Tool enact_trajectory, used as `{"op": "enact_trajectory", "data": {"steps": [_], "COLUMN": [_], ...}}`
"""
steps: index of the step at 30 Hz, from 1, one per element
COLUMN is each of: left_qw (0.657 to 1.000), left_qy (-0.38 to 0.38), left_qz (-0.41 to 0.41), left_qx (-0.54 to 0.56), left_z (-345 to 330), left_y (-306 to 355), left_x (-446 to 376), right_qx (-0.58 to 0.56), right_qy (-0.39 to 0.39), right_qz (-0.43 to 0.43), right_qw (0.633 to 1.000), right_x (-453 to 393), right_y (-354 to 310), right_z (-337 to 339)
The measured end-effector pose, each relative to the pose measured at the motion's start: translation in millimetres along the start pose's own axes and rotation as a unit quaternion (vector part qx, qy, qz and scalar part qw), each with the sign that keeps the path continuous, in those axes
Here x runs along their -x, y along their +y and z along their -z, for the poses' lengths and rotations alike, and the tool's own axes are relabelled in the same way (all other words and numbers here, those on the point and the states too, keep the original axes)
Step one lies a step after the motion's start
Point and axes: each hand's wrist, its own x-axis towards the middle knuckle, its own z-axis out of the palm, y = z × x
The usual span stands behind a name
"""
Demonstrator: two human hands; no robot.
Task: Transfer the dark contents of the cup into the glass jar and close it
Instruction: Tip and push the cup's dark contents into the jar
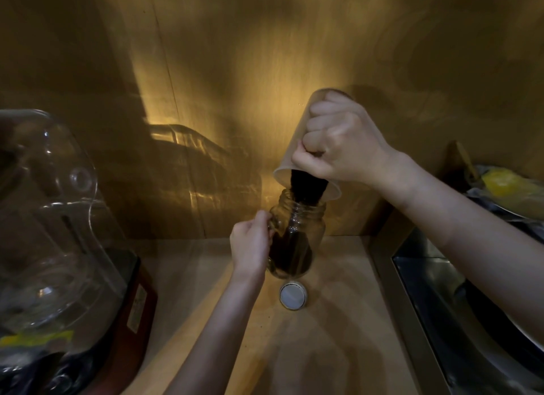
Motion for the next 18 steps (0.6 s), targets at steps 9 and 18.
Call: {"op": "enact_trajectory", "data": {"steps": [9,18], "left_qw": [1.000,1.000], "left_qy": [-0.001,0.007], "left_qz": [0.007,0.019], "left_qx": [0.003,0.002], "left_z": [-2.1,-1.5], "left_y": [2.0,5.6], "left_x": [1.1,4.1], "right_qx": [0.000,0.001], "right_qy": [-0.021,-0.017], "right_qz": [0.017,0.036], "right_qw": [1.000,0.999], "right_x": [1.1,-1.0], "right_y": [-1.8,-3.8], "right_z": [1.4,0.5]}}
